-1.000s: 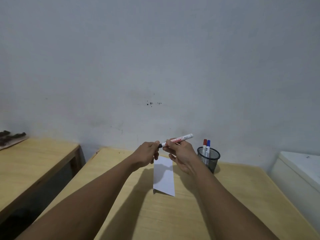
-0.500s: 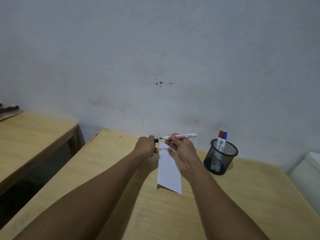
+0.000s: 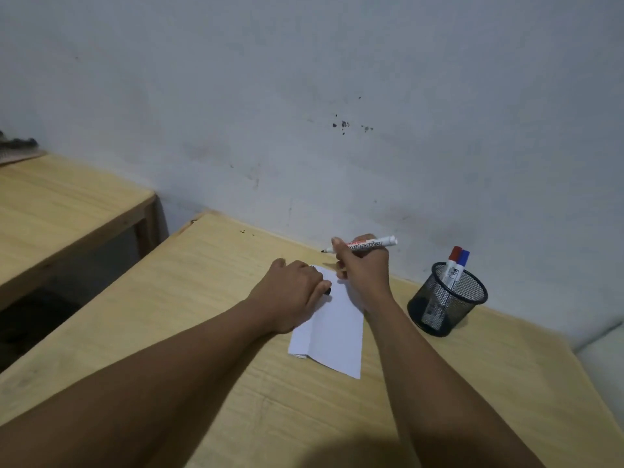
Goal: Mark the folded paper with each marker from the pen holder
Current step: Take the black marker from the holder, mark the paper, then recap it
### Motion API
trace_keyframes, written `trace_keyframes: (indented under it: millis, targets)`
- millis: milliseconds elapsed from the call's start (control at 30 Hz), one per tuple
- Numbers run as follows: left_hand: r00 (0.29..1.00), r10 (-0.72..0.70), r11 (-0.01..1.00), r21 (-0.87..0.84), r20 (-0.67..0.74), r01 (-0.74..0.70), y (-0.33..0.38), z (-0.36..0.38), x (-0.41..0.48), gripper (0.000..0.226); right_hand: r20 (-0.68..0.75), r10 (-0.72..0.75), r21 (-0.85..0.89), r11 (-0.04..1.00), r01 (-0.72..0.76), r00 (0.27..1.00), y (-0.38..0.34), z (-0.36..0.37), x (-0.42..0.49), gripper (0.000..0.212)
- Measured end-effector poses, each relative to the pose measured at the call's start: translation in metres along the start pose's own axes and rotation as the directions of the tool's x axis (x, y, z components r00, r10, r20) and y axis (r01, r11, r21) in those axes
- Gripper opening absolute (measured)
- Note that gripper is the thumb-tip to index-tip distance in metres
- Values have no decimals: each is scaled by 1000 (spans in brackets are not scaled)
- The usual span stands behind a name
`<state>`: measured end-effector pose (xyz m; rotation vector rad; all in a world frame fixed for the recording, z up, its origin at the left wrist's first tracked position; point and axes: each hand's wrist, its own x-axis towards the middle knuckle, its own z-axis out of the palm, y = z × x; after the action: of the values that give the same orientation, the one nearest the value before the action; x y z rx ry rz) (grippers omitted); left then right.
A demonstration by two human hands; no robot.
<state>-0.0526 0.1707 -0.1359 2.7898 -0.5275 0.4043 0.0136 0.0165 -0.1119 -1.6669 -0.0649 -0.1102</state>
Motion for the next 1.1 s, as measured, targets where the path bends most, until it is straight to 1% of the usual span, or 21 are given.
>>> trace_keyframes:
  millis: [133,200,267,333,433,533,633,733,800,933,1033,1100]
  targets:
    - [996,37,998,46,-84,-33,0,3,-1,51,98,39,46,998,-43,994,10,3,1,20]
    - [994,68,997,53,-82,-64,1,5,-1,50,84,54,38,998,-57,995,13,4,1,22]
    - [995,73,997,20,-60,-72,2,6,-1,47,78,50,30,998,-52,996,13,3,1,24]
    - [997,47,999,19,-66,-46,1,6,-1,50,72,34,29,999,-36,997,11,1,3,19]
    - [995,3,1000,12,-101,-2,0,8,-3,56,0,-1,-39,999,1,1000,13,-5,4,13]
    - [995,-31,996,-83,-93,24,1,6,-3,55,5,-15,-86,996,15,1000,15,-8,-4,14]
    - [984,-118,974,-209,-130,89,1,9,-4,51,-24,-7,-50,999,6,1000,17,-7,-11,10]
    - [963,-245,879,-445,-110,173,-2,5,-3,44,-15,35,-20,999,-35,999,18,-1,-16,10]
    - [953,-281,827,-532,-112,181,-1,1,-2,37,9,19,-1,1000,-19,1000,17,4,-19,9]
    - [970,-217,798,-592,-112,110,3,-5,-3,35,32,-12,65,998,10,999,6,15,-20,18]
    - [984,-141,819,-572,-108,55,-2,-3,-4,38,35,-16,76,997,13,999,-2,21,-18,21]
    - [991,-103,844,-534,-88,40,-5,1,-4,39,23,10,146,989,-13,1000,-5,23,-19,21]
